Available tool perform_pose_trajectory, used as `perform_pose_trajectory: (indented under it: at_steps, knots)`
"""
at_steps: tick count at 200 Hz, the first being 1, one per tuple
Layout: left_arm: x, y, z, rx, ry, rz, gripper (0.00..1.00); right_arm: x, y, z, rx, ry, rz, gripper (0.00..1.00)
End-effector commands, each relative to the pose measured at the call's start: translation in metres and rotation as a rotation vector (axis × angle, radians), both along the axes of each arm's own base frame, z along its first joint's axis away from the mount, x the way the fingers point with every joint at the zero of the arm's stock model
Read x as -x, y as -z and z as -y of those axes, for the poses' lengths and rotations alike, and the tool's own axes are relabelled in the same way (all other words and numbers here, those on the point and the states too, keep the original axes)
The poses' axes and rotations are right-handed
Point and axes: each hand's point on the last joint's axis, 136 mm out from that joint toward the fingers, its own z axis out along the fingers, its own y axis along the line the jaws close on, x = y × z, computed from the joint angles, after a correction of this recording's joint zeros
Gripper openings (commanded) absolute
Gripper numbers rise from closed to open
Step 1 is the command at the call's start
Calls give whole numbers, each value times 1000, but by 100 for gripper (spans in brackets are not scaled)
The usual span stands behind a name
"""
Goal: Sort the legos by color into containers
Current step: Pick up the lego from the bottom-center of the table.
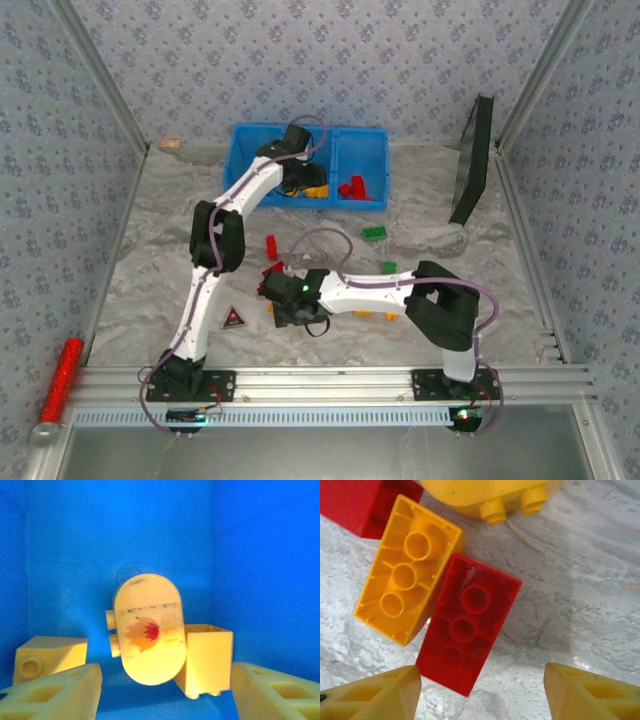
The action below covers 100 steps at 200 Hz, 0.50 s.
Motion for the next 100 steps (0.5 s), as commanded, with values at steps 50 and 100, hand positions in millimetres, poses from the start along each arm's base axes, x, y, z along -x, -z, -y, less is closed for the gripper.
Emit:
perform_pose_trajectory:
  at_steps: [50,100]
  knots:
    - [6,-85,-11,58,21,131,69,-8,21,7,91,-30,-23,62]
    - [13,-98,-13,71,29,142,69,-16,24,7,83,-40,-15,60]
